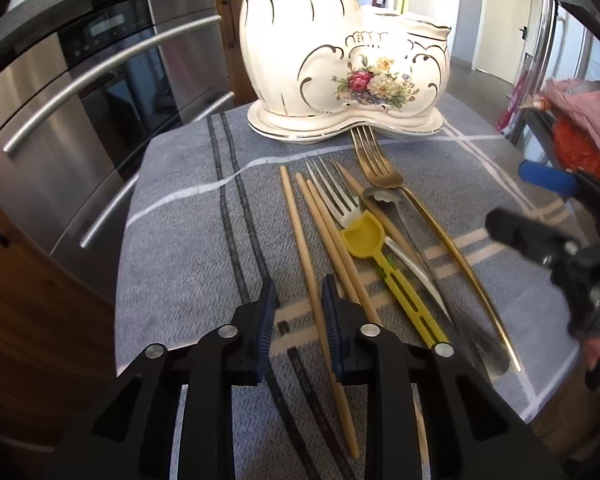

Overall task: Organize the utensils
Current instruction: 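Grasp the gold fork with the right tool while the left tool grasps another chopstick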

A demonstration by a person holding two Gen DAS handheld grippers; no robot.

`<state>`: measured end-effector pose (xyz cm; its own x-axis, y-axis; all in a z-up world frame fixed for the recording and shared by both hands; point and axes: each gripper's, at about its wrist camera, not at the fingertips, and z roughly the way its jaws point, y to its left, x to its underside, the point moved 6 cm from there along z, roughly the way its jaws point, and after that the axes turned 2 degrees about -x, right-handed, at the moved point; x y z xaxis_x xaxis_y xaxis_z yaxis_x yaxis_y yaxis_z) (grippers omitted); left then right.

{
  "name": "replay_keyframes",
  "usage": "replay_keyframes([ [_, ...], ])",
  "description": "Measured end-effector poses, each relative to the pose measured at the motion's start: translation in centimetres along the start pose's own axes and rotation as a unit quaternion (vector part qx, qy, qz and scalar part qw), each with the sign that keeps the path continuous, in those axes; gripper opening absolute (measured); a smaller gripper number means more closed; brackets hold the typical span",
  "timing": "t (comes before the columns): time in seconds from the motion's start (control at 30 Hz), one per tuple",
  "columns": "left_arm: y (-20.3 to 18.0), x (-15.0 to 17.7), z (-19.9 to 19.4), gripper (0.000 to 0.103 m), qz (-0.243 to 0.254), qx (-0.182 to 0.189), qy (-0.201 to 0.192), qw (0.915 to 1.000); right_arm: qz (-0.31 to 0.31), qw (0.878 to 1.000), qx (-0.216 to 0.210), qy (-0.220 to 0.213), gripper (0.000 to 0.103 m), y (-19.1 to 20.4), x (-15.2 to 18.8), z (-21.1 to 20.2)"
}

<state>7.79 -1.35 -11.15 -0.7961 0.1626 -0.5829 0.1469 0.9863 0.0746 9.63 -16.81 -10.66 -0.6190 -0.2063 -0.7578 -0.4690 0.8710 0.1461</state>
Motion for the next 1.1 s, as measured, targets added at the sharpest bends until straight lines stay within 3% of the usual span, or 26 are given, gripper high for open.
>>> replay_keyframes([
  [0.1,0.4,-0.4,0.3,0.006,0.005,0.001,0.012,0.9999,-0.013,0.999,-0.003,0.030,0.074,0.9,0.0,1.0],
  [0.23,0.8,-0.2,0.1,0.005,0.010,0.011,0.025,0.9996,-0.031,0.997,-0.016,0.070,0.047,2.4,0.2,2.5],
  [0.43,1.1,-0.5,0.4,0.006,0.001,0.018,0.035,0.9992,-0.032,0.994,-0.016,0.107,0.033,3.4,0.0,4.4],
  [0.67,0.8,-1.4,1.0,0.012,-0.003,0.007,0.031,0.9995,-0.044,0.992,-0.008,0.116,0.029,4.1,-0.6,5.6],
  [0.8,0.6,-1.7,1.3,0.012,0.000,-0.003,0.027,0.9996,-0.057,0.992,0.000,0.110,0.011,4.7,-0.7,6.0],
  [0.9,0.9,-1.8,1.3,0.005,-0.010,-0.002,0.028,0.9996,-0.049,0.993,-0.001,0.108,0.011,4.6,-0.7,6.1],
  [1.1,1.4,-1.2,0.5,0.005,-0.020,0.010,0.016,0.9996,-0.025,0.995,-0.019,0.099,0.006,3.8,-0.4,5.1],
])
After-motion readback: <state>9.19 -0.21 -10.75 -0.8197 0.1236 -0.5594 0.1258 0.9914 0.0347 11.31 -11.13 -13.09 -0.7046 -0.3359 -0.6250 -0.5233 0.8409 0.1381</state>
